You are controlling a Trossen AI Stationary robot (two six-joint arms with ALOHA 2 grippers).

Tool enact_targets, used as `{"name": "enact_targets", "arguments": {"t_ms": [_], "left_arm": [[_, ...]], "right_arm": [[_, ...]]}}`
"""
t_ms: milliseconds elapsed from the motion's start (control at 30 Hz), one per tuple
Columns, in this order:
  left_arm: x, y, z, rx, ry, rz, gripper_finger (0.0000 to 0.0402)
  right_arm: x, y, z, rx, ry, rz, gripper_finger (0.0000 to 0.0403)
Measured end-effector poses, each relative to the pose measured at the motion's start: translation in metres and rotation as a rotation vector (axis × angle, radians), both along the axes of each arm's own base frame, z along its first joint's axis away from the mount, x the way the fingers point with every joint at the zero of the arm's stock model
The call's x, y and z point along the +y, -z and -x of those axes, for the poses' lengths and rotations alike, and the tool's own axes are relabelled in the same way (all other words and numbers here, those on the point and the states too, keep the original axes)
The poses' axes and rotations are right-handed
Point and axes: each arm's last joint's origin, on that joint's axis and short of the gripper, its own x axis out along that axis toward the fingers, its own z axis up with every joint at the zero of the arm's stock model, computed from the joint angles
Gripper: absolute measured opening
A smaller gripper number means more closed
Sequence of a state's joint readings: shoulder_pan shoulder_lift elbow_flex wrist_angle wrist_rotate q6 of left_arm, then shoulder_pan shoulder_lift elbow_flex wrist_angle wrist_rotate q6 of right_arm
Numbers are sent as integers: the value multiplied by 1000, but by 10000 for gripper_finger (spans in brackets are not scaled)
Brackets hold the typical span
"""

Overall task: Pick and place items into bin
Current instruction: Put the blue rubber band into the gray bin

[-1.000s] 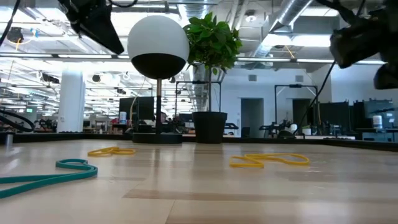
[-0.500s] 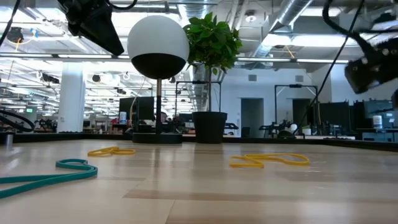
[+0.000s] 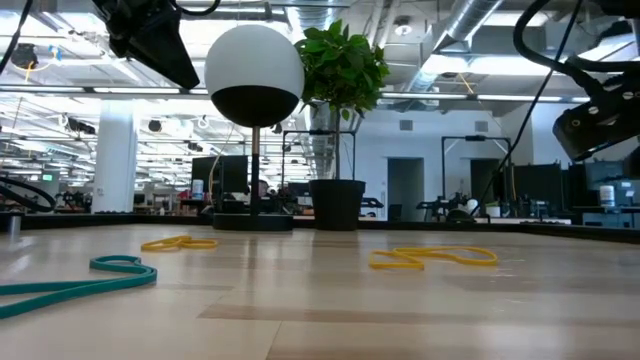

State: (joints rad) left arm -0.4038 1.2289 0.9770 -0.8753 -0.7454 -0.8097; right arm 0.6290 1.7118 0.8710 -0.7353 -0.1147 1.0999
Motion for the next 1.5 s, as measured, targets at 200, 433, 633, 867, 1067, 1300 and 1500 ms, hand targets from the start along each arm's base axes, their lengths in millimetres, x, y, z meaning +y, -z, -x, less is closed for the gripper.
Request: {"name": "enact_targets", "arguments": {"t_ms": [200, 433, 633, 867, 1067, 1300, 1500], "left_arm": [[1, -1, 0, -14, -13, -25, 86], [2, -2, 0, -32, -35, -67, 86], [1, -2, -2, -50, -32, -58, 86], [-3, -8, -11, -112, 36, -77, 86], [-9, -17, -22, -176, 163, -85, 86], [-12, -19, -25, -167, 269, -67, 86], [-12, -21, -27, -174, 285, -83, 86]], "right_arm": [[3, -14, -13, -50, -86, 11, 8], [3, -83, -49, -407, -260, 231, 1], [-24, -120, -70, -623, -276, 503, 1], [-56, -131, -122, -883, -279, 573, 0], [-76, -124, -150, -980, -291, 637, 0], [-84, -118, -172, -1091, -294, 668, 0], [-82, -123, -180, -1196, -314, 701, 0]]}}
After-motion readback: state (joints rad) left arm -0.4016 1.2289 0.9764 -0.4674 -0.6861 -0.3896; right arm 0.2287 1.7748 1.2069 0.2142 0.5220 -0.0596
